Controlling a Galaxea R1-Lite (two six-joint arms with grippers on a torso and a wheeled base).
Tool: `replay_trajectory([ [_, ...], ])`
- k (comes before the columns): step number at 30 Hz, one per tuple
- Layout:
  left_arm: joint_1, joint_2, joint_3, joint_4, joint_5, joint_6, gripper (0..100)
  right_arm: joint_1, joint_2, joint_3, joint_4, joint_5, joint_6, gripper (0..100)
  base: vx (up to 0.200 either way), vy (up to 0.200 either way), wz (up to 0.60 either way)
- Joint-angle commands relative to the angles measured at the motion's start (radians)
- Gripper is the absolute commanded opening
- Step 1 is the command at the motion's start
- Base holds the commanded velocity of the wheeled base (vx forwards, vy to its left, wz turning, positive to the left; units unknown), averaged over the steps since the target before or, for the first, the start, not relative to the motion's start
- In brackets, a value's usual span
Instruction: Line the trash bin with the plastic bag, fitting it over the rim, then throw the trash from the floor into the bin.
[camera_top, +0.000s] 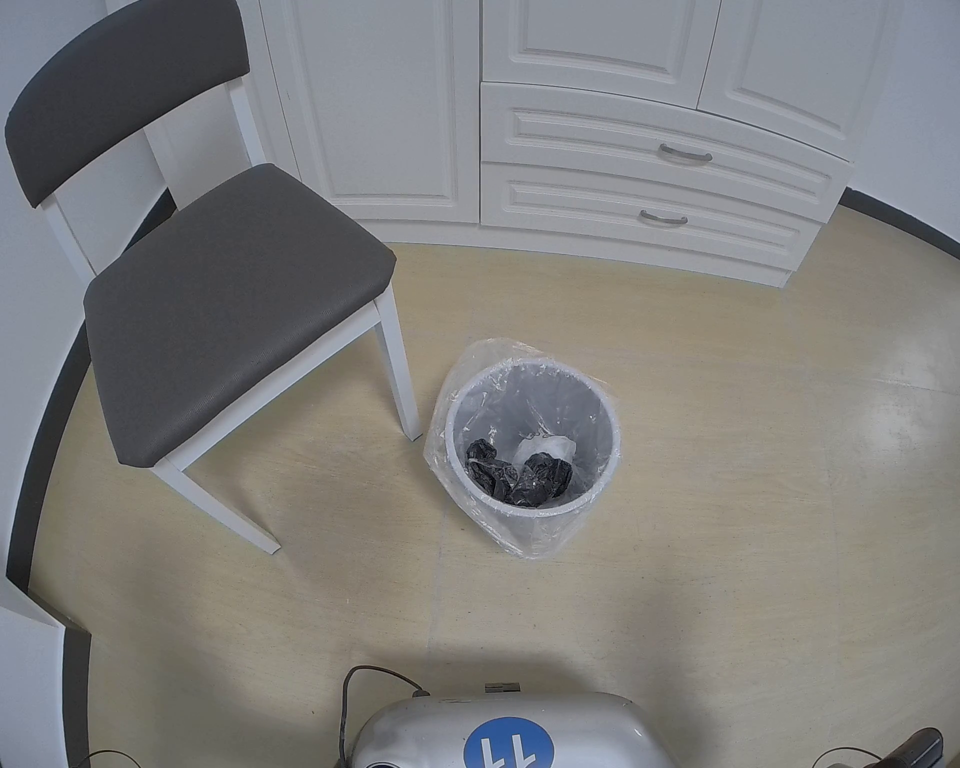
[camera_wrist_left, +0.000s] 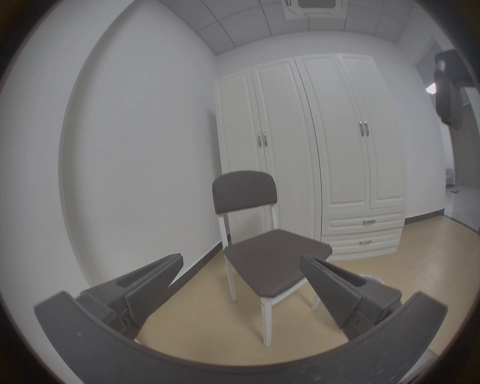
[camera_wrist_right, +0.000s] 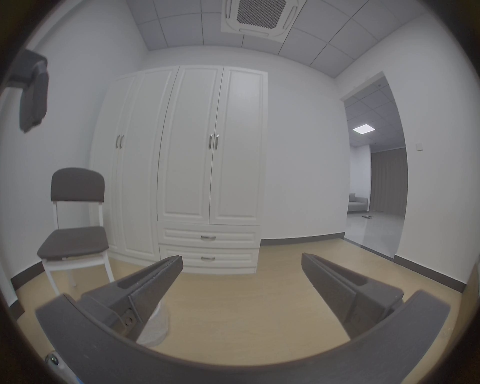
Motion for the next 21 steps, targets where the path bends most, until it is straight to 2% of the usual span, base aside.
replay_trajectory([
  [1, 0.005, -0.025, 0.159, -0.038, -0.002, -0.017, 100, -0.009, -0.040, 0.133, 0.005, 0.023, -0.003, 100, 0.000, 0.000, 0.00],
  [3, 0.005, -0.025, 0.191, -0.049, -0.003, -0.022, 100, -0.009, -0.040, 0.156, 0.007, 0.031, -0.003, 100, 0.000, 0.000, 0.00],
  [6, 0.004, -0.025, 0.312, -0.065, -0.034, -0.023, 100, -0.009, -0.040, 0.156, 0.102, 0.043, 0.032, 100, 0.000, 0.000, 0.00],
  [8, 0.005, -0.027, 0.323, -0.035, -0.045, -0.025, 100, -0.009, -0.040, 0.156, 0.134, 0.043, 0.040, 100, 0.000, 0.000, 0.00],
  [9, 0.005, -0.025, 0.323, 0.030, -0.068, -0.031, 100, -0.009, -0.040, 0.156, 0.188, 0.042, 0.043, 100, 0.000, 0.000, 0.00],
  [10, 0.005, -0.025, 0.323, 0.034, -0.072, -0.034, 100, -0.009, -0.040, 0.156, 0.198, 0.042, 0.043, 100, 0.000, 0.000, 0.00],
  [12, 0.005, -0.025, 0.314, 0.074, -0.143, -0.086, 100, -0.009, -0.040, 0.154, 0.293, 0.045, 0.045, 100, 0.000, 0.000, 0.00],
  [16, 0.005, -0.025, 0.312, 0.083, -0.180, -0.146, 100, -0.009, -0.040, 0.154, 0.293, 0.060, 0.040, 100, 0.000, 0.000, 0.00],
  [21, 0.005, -0.027, 0.314, 0.082, -0.209, -0.148, 100, -0.009, -0.040, 0.154, 0.293, 0.077, 0.039, 100, 0.000, 0.000, 0.00],
])
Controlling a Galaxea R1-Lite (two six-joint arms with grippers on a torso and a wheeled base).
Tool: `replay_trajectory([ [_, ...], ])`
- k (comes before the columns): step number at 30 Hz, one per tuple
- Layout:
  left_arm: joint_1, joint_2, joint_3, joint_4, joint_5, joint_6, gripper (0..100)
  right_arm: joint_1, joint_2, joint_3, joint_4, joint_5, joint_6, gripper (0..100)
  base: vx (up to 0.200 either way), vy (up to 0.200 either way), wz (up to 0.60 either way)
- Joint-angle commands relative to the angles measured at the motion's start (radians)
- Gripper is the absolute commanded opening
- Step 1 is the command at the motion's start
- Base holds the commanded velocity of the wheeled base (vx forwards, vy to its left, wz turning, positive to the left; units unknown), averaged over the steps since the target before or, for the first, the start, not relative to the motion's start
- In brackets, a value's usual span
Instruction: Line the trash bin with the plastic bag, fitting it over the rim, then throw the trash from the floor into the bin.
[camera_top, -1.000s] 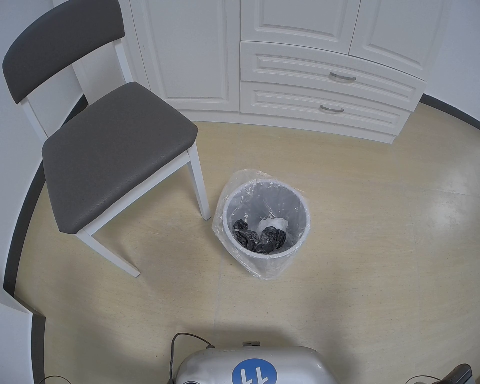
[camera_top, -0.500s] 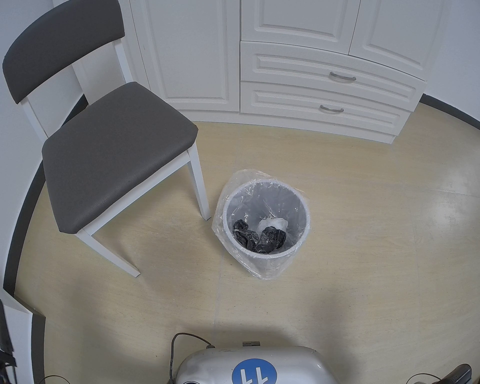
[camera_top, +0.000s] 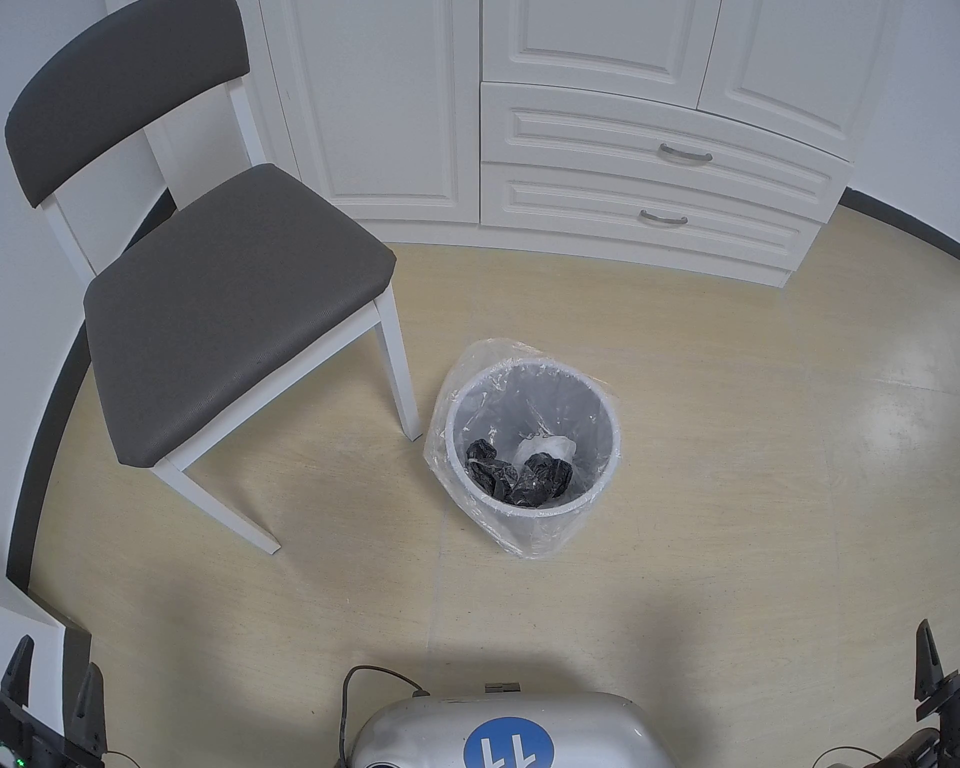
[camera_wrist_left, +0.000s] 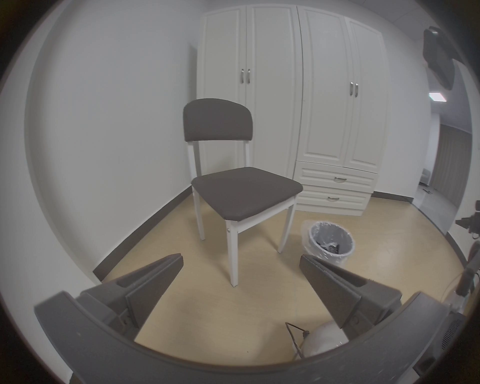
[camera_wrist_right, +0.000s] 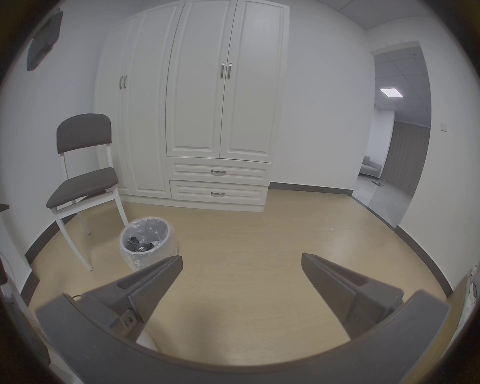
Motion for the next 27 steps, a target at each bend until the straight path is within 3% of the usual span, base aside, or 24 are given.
replay_trajectory([
  [1, 0.000, -0.008, 0.019, 0.009, -0.058, 0.027, 100, 0.000, -0.012, 0.017, -0.001, 0.073, 0.012, 100, 0.000, 0.000, 0.00],
  [5, 0.000, -0.010, 0.019, 0.015, -0.078, 0.070, 100, 0.000, -0.012, 0.017, 0.002, 0.225, 0.052, 100, 0.000, 0.000, 0.00],
  [8, 0.000, -0.010, 0.019, 0.015, -0.075, 0.052, 100, 0.000, -0.012, 0.017, 0.002, 0.269, 0.063, 100, 0.000, 0.000, 0.00],
  [13, 0.000, -0.008, 0.019, 0.015, -0.074, 0.047, 100, 0.000, -0.012, 0.018, -0.002, 0.228, 0.048, 100, 0.000, 0.000, 0.00],
  [20, 0.000, -0.008, 0.019, 0.015, -0.074, 0.053, 100, 0.000, -0.012, 0.018, 0.001, 0.210, 0.112, 100, 0.000, 0.000, 0.00],
  [27, 0.000, -0.010, 0.019, 0.017, -0.077, 0.061, 100, 0.000, -0.010, 0.010, 0.086, 0.210, 0.009, 100, 0.000, 0.000, 0.00],
])
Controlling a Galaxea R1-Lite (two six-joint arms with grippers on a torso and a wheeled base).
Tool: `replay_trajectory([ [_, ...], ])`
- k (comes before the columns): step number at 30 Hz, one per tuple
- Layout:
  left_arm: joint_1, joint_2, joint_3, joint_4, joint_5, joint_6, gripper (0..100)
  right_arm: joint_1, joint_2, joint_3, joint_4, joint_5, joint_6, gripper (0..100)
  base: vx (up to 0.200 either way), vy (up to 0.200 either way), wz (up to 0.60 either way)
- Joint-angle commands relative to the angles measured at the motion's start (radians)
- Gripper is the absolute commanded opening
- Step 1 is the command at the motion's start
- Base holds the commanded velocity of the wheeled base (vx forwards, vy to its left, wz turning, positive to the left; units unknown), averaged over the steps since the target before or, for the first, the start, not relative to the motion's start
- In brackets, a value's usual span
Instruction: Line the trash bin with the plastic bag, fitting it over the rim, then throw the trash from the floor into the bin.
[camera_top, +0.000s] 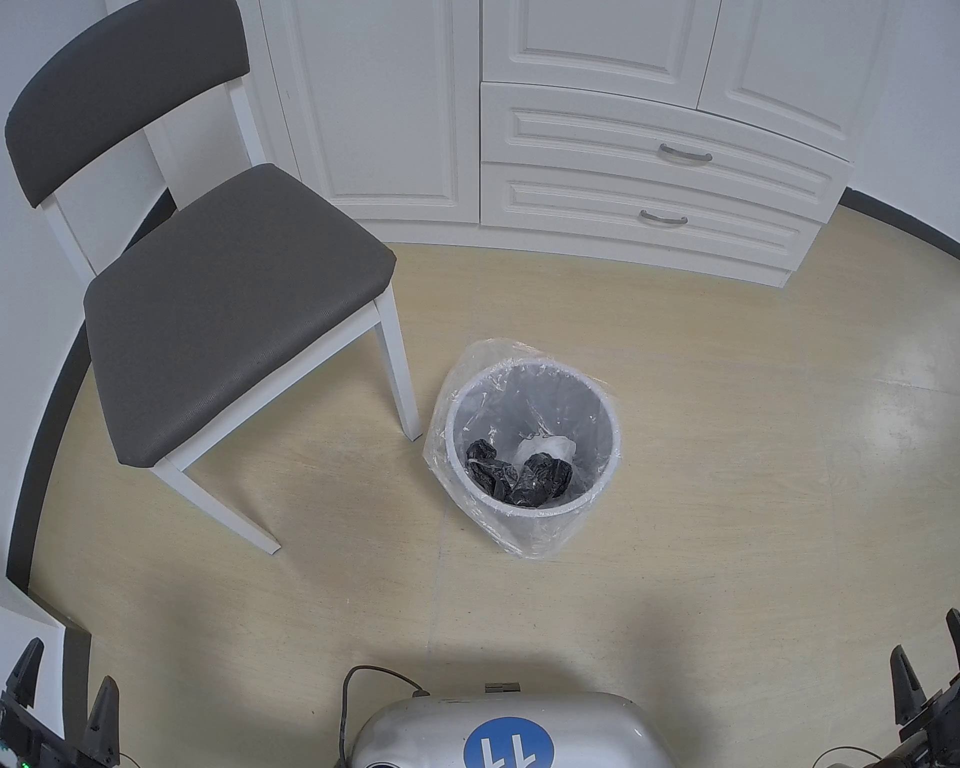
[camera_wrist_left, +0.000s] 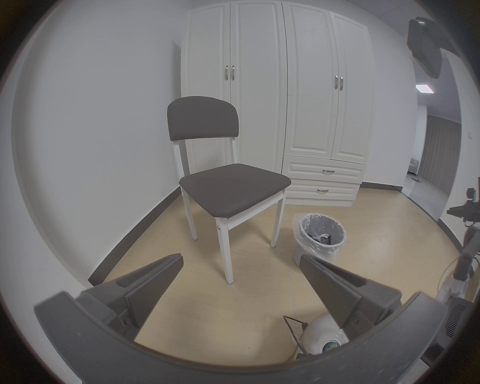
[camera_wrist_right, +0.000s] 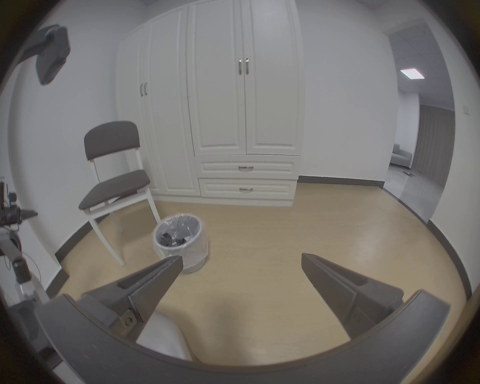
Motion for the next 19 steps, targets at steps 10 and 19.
replay_trajectory([
  [10, 0.000, -0.012, 0.018, -0.002, 0.009, -0.018, 100, 0.001, -0.013, 0.016, 0.036, -0.003, 0.014, 100, 0.000, 0.000, 0.00],
  [19, 0.000, -0.011, 0.018, -0.001, 0.009, 0.009, 100, 0.001, -0.013, 0.016, 0.034, -0.003, 0.014, 100, 0.000, 0.000, 0.00],
])
